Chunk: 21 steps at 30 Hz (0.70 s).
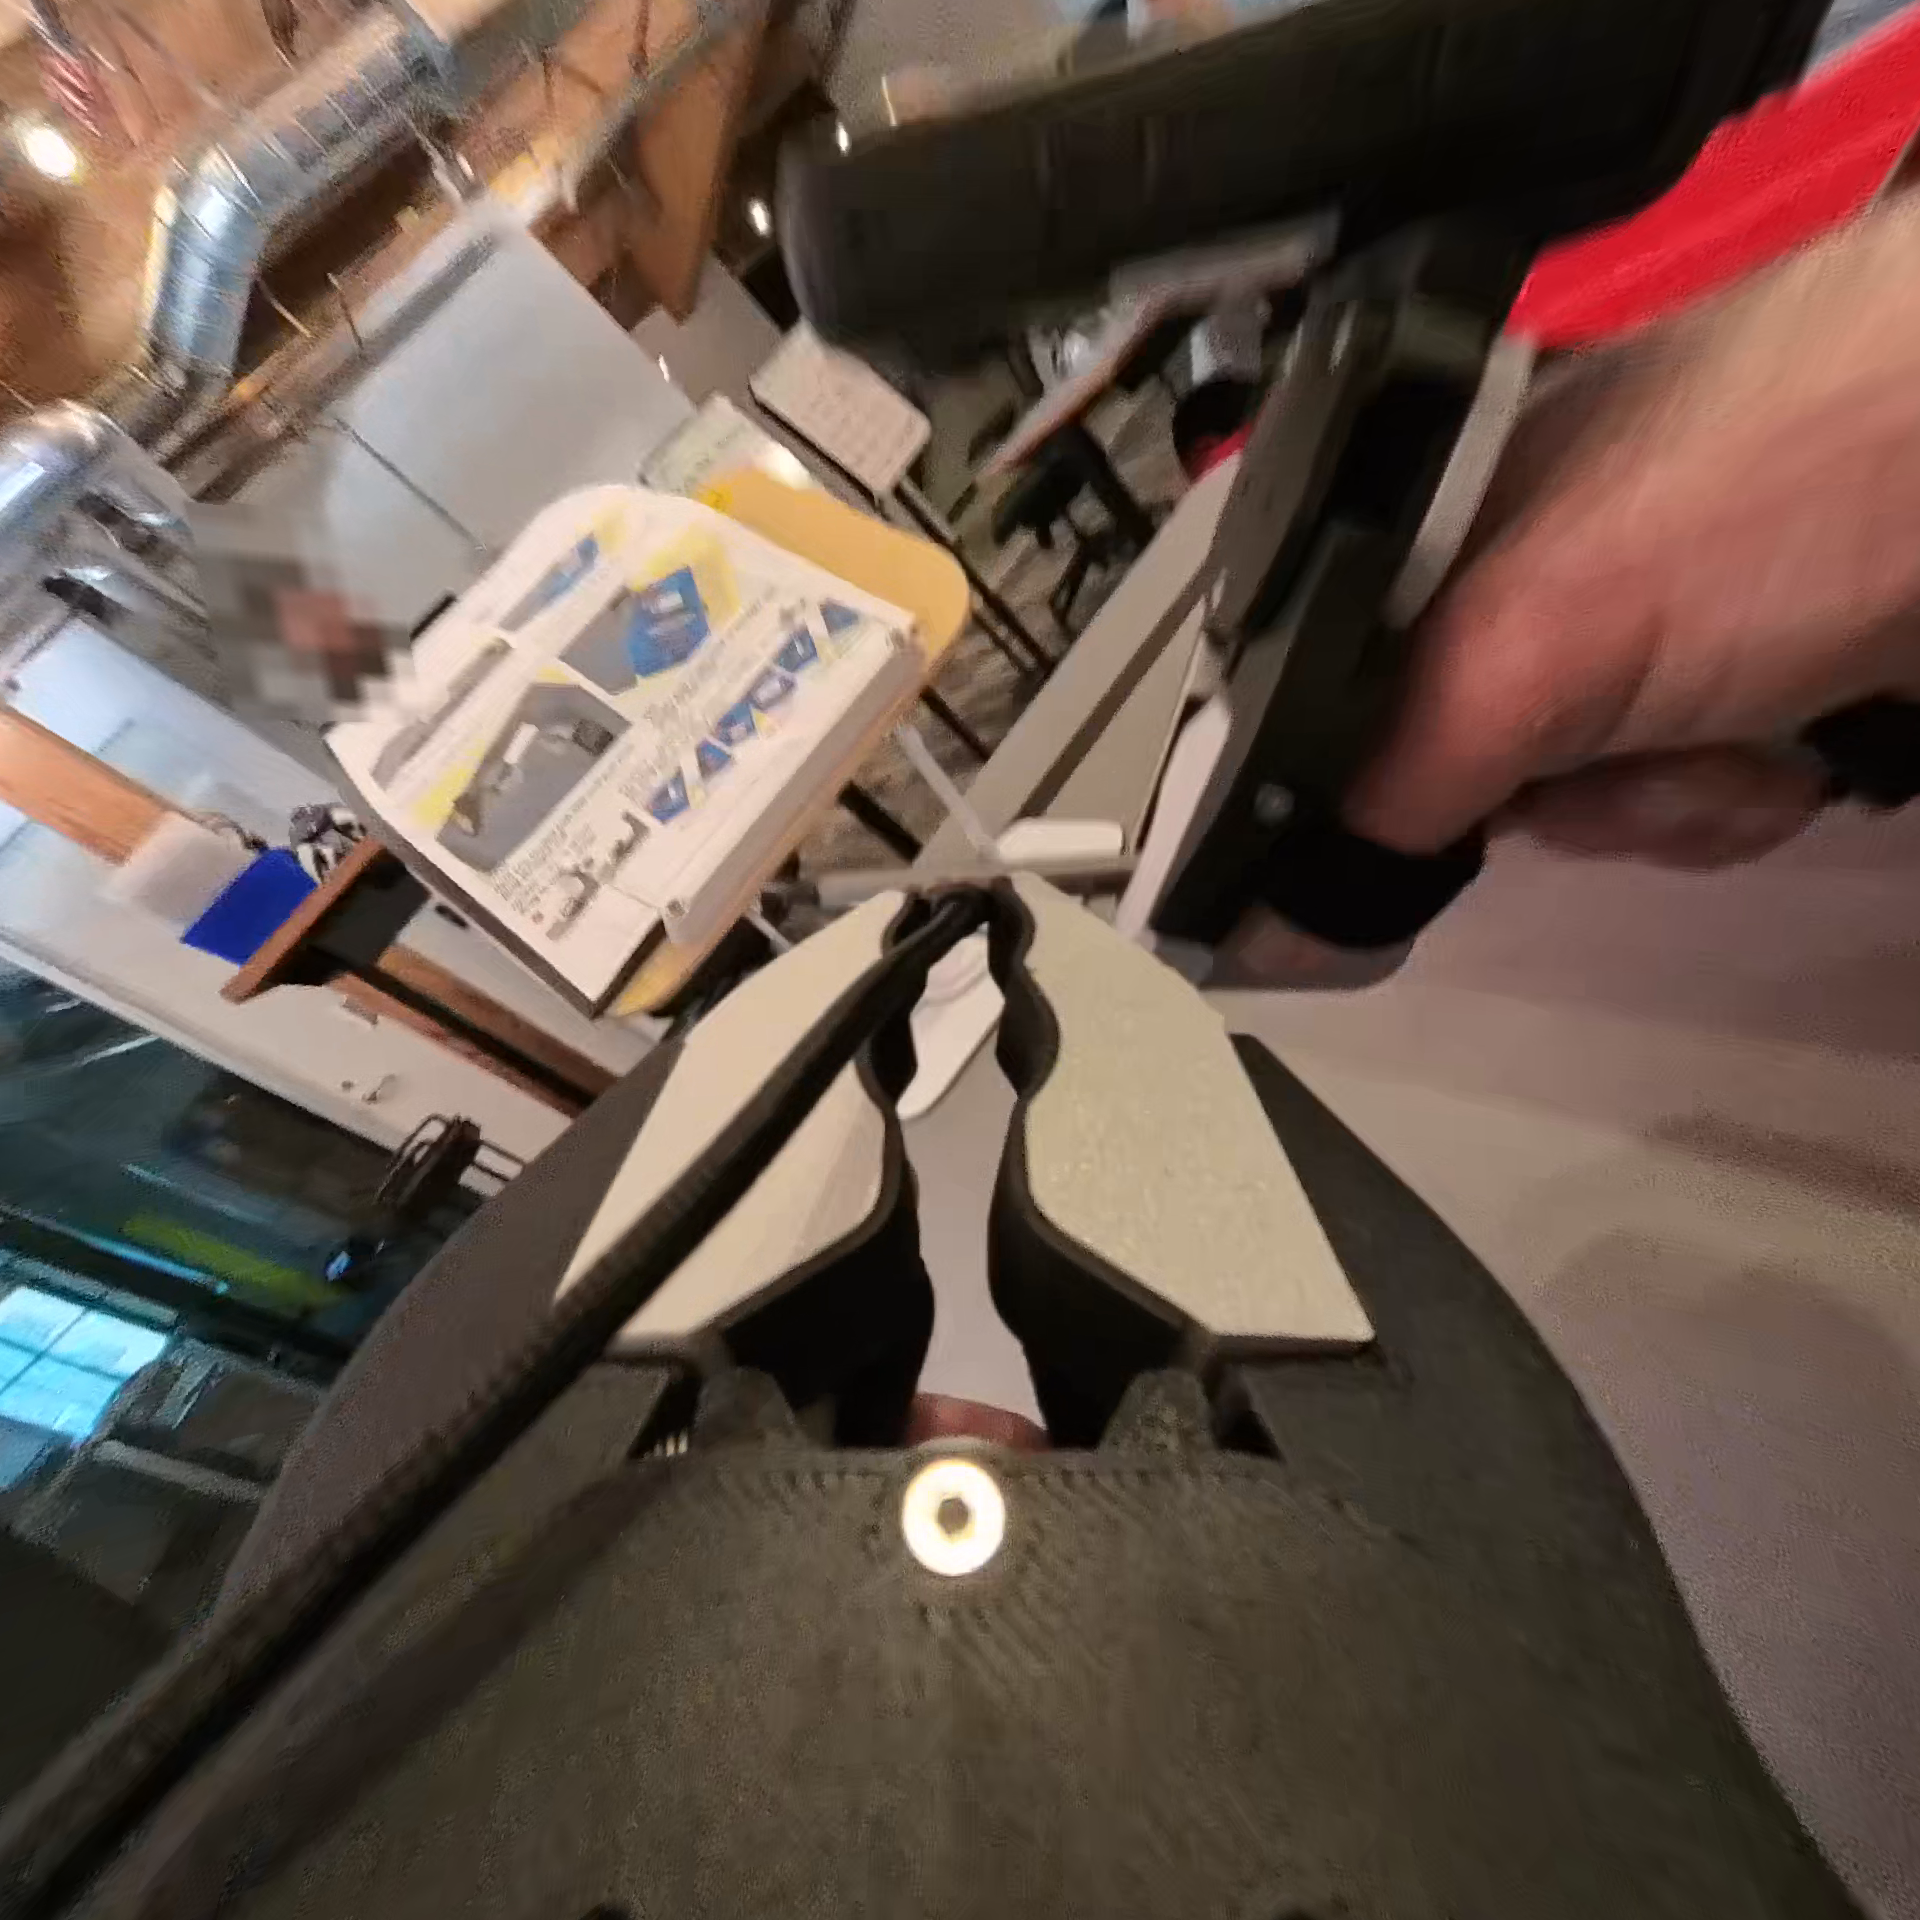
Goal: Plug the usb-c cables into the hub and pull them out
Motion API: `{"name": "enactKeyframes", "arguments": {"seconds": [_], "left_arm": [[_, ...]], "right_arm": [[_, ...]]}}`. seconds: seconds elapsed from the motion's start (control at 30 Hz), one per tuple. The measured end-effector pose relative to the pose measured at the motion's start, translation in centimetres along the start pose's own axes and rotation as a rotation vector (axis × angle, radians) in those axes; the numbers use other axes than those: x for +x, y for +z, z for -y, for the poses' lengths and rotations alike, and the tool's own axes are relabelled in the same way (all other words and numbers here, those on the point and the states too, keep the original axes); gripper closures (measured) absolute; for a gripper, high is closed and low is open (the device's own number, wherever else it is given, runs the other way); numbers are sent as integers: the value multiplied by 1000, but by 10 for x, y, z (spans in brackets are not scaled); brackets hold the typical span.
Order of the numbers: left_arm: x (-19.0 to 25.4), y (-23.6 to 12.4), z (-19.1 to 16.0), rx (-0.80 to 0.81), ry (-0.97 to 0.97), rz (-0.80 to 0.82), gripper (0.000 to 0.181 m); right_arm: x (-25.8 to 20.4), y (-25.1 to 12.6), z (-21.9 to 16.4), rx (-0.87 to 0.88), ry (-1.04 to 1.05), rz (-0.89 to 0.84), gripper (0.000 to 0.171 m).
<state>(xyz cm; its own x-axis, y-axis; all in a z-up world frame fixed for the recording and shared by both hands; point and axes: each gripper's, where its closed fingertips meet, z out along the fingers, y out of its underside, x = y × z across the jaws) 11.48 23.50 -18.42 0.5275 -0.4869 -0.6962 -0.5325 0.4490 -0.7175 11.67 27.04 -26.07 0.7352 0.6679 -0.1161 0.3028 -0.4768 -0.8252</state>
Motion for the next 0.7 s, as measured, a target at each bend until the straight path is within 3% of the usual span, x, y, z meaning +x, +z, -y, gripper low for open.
{"name": "enactKeyframes", "arguments": {"seconds": [0.07, 0.2, 0.3, 0.47, 0.7], "left_arm": [[3, 4, -14, -11, -48, -33, 170], [-5, -4, -8, 37, -158, -62, 170], [-1, -11, -13, 34, -117, -112, 170], [5, -13, -37, -39, -241, -166, 170], [12, -20, -67, -111, -366, -234, 170]], "right_arm": [[-3, -3, 3, -2, -36, -12, 158], [6, -4, 1, -11, -49, -50, 158], [8, -6, -1, -29, -65, -55, 158], [10, 3, -30, -162, -131, -82, 157], [7, 6, -54, -222, -165, -82, 157]]}}
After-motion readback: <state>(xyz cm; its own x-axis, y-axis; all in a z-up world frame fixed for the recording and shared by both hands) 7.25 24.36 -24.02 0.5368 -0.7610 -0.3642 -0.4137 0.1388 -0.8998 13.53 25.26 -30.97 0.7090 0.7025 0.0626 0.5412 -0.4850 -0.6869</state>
